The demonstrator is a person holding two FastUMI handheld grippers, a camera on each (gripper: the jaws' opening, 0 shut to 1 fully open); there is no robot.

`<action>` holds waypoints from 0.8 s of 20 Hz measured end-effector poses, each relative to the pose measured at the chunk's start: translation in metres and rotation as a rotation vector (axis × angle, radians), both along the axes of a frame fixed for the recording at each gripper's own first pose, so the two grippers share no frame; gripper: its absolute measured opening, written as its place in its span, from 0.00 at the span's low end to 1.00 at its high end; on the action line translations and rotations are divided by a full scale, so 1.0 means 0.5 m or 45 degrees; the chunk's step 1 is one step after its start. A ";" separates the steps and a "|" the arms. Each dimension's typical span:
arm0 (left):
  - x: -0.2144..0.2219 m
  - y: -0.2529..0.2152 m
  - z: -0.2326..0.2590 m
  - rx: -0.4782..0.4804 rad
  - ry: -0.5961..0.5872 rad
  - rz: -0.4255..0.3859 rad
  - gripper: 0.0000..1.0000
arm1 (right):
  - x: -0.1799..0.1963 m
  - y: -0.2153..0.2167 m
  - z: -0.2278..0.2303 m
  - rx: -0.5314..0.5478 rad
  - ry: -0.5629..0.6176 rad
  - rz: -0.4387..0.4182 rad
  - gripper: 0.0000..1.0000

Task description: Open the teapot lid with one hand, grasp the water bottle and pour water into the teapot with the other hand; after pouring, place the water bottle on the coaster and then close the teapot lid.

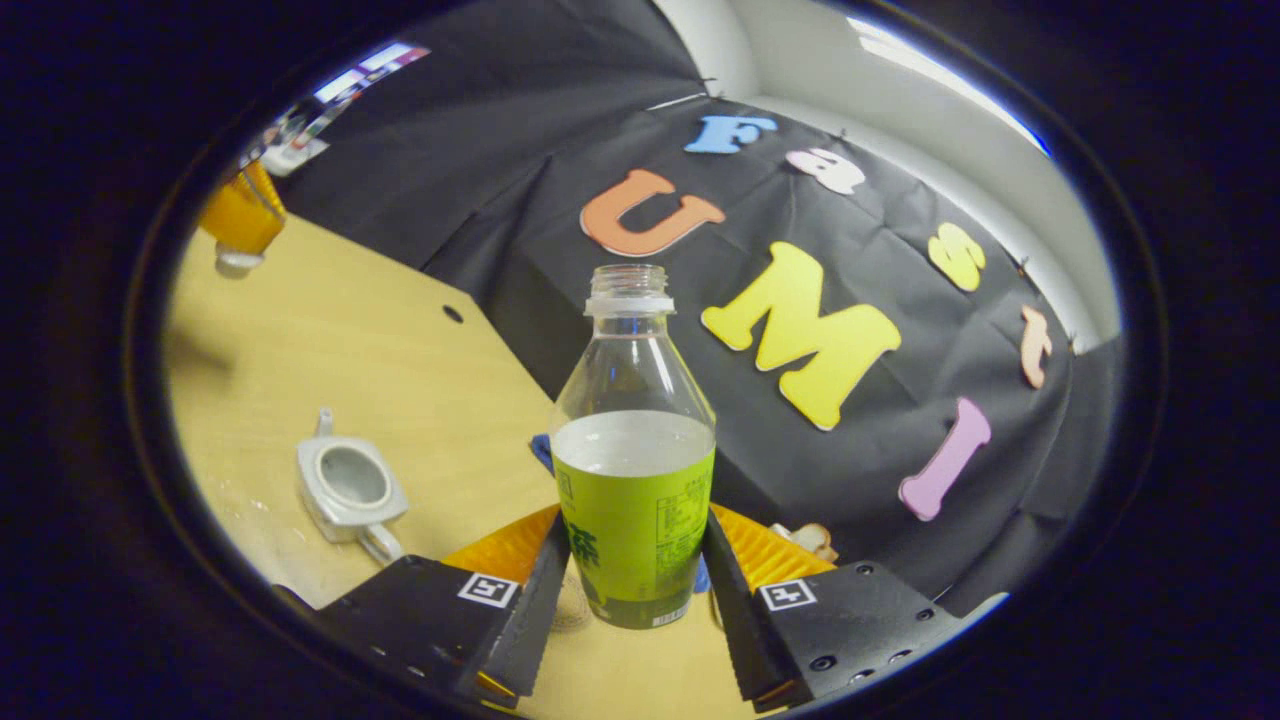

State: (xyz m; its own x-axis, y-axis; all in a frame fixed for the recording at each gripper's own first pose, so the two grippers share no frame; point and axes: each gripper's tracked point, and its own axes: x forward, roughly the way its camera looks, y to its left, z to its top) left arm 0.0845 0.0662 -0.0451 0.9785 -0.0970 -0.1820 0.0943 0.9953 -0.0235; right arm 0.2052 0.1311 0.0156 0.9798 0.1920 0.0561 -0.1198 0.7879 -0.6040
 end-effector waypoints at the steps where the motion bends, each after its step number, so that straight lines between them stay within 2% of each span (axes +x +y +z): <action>1: -0.001 -0.002 0.015 0.001 -0.011 0.011 0.04 | 0.004 -0.003 -0.011 0.093 0.020 0.027 0.74; 6: 0.005 -0.028 0.079 -0.012 -0.089 0.023 0.03 | 0.049 -0.031 -0.021 0.606 0.163 0.166 0.75; 8: 0.021 -0.037 0.096 -0.035 -0.112 0.029 0.03 | 0.077 -0.050 -0.026 0.813 0.248 0.185 0.74; 9: 0.033 -0.041 0.102 -0.036 -0.120 0.033 0.03 | 0.091 -0.060 -0.038 0.873 0.288 0.186 0.72; 13: 0.063 -0.066 0.100 -0.025 -0.114 0.016 0.04 | 0.117 -0.043 -0.067 0.965 0.347 0.213 0.72; 16: 0.078 -0.078 0.086 -0.017 -0.121 0.024 0.03 | 0.137 -0.059 -0.105 0.893 0.366 0.119 0.72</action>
State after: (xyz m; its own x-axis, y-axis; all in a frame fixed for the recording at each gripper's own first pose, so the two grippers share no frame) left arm 0.1234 0.0271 -0.0020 0.9929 -0.0803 -0.0872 0.0781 0.9965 -0.0290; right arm 0.2736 0.1015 -0.0367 0.9557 0.2885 -0.0592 -0.2819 0.9543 0.0994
